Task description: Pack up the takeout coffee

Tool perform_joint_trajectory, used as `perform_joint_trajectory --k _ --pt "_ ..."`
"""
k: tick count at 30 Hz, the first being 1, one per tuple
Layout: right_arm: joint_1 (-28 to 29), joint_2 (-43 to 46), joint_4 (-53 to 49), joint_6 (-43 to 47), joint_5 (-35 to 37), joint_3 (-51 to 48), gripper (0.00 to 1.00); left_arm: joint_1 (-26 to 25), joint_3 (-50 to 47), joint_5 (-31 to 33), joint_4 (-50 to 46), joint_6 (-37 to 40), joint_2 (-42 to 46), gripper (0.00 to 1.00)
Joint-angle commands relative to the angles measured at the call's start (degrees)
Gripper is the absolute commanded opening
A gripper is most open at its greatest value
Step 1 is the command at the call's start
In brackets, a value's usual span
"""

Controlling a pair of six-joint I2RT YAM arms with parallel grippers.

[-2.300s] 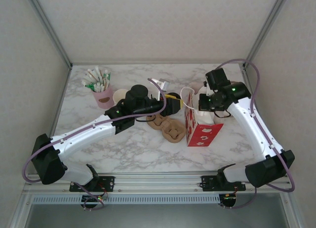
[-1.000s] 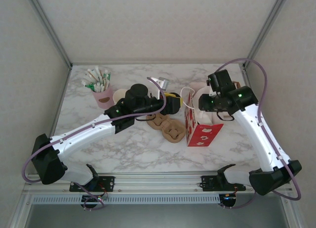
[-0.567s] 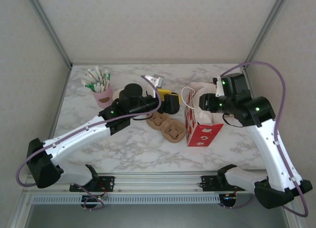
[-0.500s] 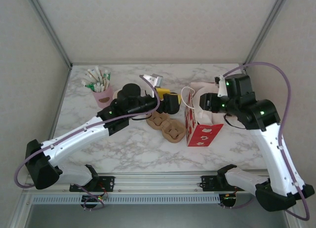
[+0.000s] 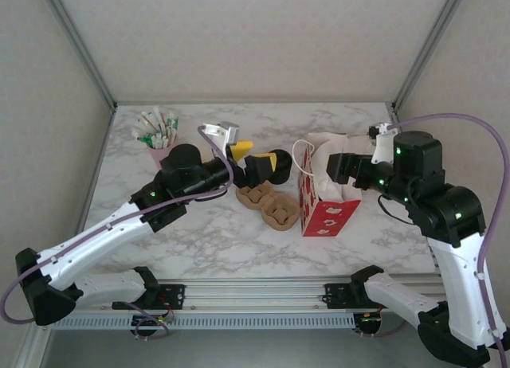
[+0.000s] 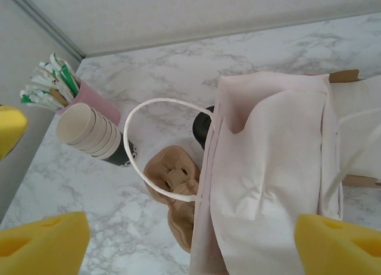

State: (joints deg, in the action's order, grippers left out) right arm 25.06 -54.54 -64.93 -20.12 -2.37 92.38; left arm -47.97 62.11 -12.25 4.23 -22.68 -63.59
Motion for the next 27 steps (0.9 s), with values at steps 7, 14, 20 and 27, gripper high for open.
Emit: perform_joint_trajectory --k 7,14,20,27 --pt "0.5 3.8 -3.0 1.0 7.3 -0.6 0.99 -0.5 -3.4 4.2 -4.0 0.9 5.3 1.0" --pt "0.5 1.8 -4.7 0.7 9.5 0.1 0.99 -0.4 -3.5 4.2 -4.5 1.0 4.7 1.0" --pt "0.4 -3.6 -7.9 -1.1 16.7 3.4 0.99 -0.3 -2.4 1.6 -3.4 -0.6 0.1 1.0" --pt "0.4 -9.8 -4.0 -0.2 10.2 5.3 0.99 0.0 -1.3 -7.5 3.6 -4.3 -6.0 0.9"
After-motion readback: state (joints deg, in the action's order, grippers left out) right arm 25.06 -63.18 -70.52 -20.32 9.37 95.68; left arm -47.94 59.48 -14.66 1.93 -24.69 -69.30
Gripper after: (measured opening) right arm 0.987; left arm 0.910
